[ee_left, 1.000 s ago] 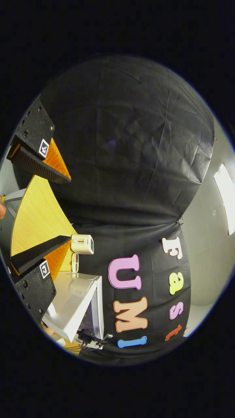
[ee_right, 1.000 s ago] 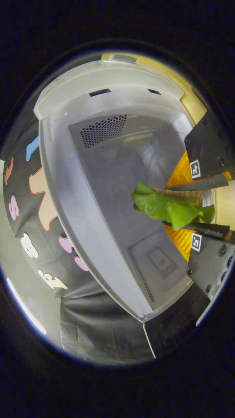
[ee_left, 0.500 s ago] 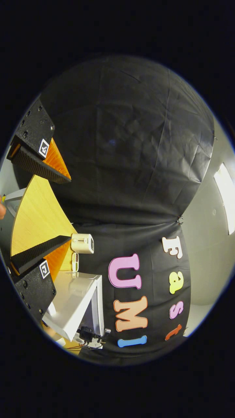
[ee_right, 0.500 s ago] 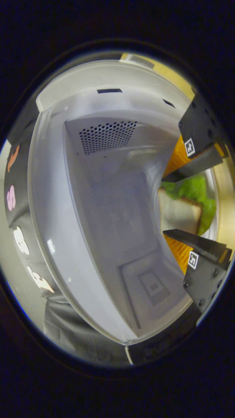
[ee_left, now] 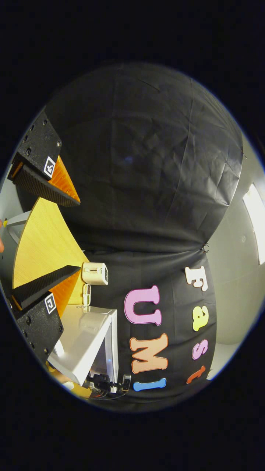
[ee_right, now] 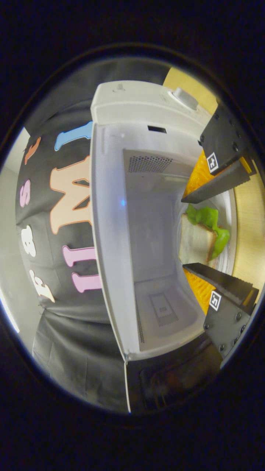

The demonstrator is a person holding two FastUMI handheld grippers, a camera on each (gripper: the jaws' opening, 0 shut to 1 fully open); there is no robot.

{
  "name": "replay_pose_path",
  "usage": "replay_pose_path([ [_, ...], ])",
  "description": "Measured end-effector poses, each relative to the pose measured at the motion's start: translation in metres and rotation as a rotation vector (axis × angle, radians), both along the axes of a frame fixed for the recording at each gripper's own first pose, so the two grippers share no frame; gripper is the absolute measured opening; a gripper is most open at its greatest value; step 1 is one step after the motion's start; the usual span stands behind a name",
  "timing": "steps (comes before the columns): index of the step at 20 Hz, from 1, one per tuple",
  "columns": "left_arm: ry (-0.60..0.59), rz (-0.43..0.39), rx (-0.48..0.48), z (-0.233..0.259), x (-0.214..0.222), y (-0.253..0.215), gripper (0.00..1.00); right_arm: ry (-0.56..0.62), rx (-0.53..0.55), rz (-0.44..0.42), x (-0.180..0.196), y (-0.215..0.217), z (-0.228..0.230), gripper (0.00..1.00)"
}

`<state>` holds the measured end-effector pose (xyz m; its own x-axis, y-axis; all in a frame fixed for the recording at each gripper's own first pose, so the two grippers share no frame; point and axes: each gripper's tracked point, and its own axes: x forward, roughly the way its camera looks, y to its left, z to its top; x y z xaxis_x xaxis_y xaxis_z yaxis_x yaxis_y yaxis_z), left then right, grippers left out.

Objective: Open the microwave oven with the left hand, put the food in, and close the microwave oven.

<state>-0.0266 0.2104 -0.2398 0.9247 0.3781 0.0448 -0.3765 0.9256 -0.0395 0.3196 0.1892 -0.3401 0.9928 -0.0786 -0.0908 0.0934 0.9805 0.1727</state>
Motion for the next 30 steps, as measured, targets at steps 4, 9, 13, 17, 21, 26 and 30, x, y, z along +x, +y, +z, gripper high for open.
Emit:
replay_pose_path([
  [4,0.009,-0.019,0.003,0.003,0.001,-0.007,0.96,-0.031,-0.047,0.056,-0.061,-0.004,0.019,0.99],
  [9,0.026,-0.019,0.001,0.000,-0.002,-0.011,0.67,-0.022,-0.082,0.072,-0.131,-0.045,0.032,0.99],
  [13,0.055,-0.024,-0.017,-0.005,-0.006,-0.015,0.11,-0.029,-0.100,0.013,-0.177,-0.099,0.045,0.99],
  [17,0.063,-0.060,-0.029,-0.007,-0.006,-0.027,0.08,-0.005,-0.081,-0.048,-0.217,-0.144,0.041,0.92],
  [21,0.070,-0.114,-0.034,-0.009,-0.002,-0.043,0.02,0.013,-0.057,-0.087,-0.248,-0.179,0.047,0.92],
  [26,0.064,-0.183,-0.051,-0.007,-0.001,-0.065,0.03,-0.035,-0.032,-0.117,-0.273,-0.211,0.075,0.99],
  [30,0.040,-0.241,-0.024,0.003,-0.006,-0.084,0.04,-0.076,-0.008,-0.162,-0.293,-0.241,0.094,0.99],
])
